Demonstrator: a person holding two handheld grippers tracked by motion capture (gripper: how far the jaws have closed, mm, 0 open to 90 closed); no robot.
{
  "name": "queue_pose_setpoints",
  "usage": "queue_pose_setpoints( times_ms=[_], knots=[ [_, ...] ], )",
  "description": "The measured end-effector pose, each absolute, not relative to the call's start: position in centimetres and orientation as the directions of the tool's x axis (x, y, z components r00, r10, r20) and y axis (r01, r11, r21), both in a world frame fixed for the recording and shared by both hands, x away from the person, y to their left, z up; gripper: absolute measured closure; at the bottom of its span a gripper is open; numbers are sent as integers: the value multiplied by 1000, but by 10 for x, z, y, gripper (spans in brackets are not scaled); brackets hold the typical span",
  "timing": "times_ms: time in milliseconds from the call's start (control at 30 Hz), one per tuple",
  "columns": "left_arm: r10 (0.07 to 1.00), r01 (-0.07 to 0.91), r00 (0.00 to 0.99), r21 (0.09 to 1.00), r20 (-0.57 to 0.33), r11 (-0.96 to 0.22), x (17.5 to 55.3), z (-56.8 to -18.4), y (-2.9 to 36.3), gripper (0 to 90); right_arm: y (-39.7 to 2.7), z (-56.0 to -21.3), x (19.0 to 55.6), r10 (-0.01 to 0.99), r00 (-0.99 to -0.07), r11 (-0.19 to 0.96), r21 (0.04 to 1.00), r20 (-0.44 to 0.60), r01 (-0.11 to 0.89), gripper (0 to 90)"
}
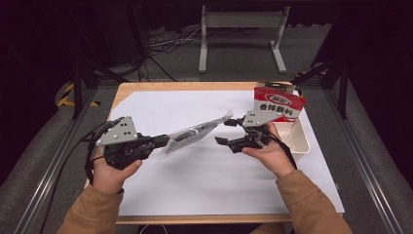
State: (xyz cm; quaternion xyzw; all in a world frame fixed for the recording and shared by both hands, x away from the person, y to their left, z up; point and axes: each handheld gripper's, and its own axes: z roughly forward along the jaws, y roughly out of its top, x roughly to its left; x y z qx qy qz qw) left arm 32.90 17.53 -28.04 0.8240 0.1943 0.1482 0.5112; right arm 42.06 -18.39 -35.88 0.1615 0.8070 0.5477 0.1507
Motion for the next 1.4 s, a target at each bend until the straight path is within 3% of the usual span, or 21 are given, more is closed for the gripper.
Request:
queue_pose_setpoints(
  times_ms=[533, 1000, 1167, 1400],
  knots=[
    [469, 169, 882, 901, 43, -401, 329, -281, 175, 885, -166, -362, 434, 389, -918, 321, 945, -77, 57, 234],
    [475, 168, 879, 905, 42, -391, 330, -281, 176, 883, -150, -367, 434, 351, -928, 342, 940, -125, 3, 241],
    [475, 165, 879, 905, 46, -392, 330, -281, 177, 883, -147, -368, 434, 346, -930, 333, 943, -126, -4, 255],
    [494, 162, 867, 906, 59, -391, 329, -280, 177, 882, -149, -365, 435, 322, -936, 357, 934, -140, -17, 373]
  ],
)
